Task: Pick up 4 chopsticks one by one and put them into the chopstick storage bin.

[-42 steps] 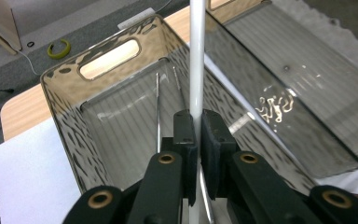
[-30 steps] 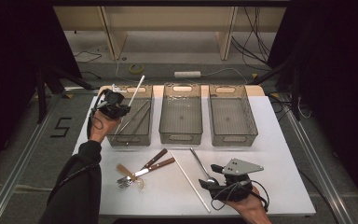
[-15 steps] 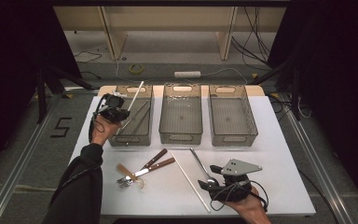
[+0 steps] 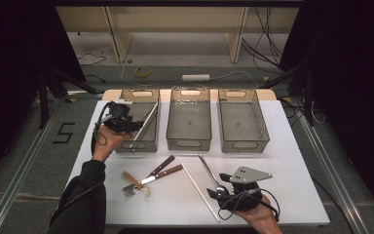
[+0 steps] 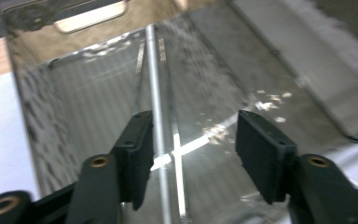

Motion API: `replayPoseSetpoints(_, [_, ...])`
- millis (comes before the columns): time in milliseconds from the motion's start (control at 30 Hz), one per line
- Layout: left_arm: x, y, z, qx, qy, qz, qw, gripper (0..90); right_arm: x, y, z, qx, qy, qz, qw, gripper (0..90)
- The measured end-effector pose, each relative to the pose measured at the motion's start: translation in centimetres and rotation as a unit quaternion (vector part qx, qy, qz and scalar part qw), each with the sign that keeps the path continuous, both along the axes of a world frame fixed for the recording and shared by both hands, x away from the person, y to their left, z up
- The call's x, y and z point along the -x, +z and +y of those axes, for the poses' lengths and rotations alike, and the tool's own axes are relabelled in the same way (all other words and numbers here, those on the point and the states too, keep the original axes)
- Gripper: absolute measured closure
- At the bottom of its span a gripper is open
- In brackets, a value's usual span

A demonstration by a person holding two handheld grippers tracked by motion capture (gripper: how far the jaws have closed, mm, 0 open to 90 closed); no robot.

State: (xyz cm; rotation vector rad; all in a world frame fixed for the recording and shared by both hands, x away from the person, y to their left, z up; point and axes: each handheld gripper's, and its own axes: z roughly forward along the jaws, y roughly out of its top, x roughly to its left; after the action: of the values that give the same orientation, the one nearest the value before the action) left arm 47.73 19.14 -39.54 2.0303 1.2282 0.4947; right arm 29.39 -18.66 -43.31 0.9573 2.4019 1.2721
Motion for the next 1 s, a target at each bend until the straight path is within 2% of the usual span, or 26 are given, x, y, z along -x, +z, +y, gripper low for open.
replayPoseSetpoints(33, [0.4,0.0,-0.1,-0.007,-0.011,-0.002,0.9999,41.0,0.1,0.0,0.1,0.004,-0.003,0.001,1.0000,35.4])
replayPoseSetpoints(100, [1.1,0.2,-0.3,-0.018,-0.014,-0.005,0.9997,36.5,0.3,-0.1,0.2,0.009,-0.009,0.000,0.9999,36.6])
replayPoseSetpoints(267, [3.1,0.9,-1.5,-0.014,-0.044,-0.012,0.9989,29.9,0.4,-0.7,0.6,0.021,-0.014,0.011,0.9996,39.6])
replayPoseSetpoints(367, [4.2,1.0,-2.4,-0.020,-0.064,-0.013,0.9977,27.3,0.6,-1.2,0.9,0.029,-0.013,0.017,0.9993,41.5])
replayPoseSetpoints(500, [5.5,0.6,-3.0,-0.005,-0.080,-0.011,0.9967,25.5,0.8,-2.0,1.5,0.047,-0.009,0.023,0.9986,44.6])
replayPoseSetpoints(533, [5.8,0.6,-3.0,-0.008,-0.084,-0.011,0.9964,24.9,0.9,-2.2,1.6,0.049,-0.011,0.024,0.9984,45.7])
replayPoseSetpoints(800, [8.3,-0.2,-3.6,0.022,-0.098,-0.009,0.9949,22.5,1.1,-3.3,2.4,0.073,-0.004,0.037,0.9966,52.9])
replayPoseSetpoints(867, [8.9,-0.5,-3.9,0.025,-0.106,-0.012,0.9940,21.8,1.1,-3.6,2.5,0.080,-0.004,0.041,0.9959,54.5])
replayPoseSetpoints(1000, [10.0,-0.8,-4.3,0.046,-0.115,-0.024,0.9920,21.8,1.1,-4.1,2.7,0.092,0.002,0.049,0.9946,56.8])
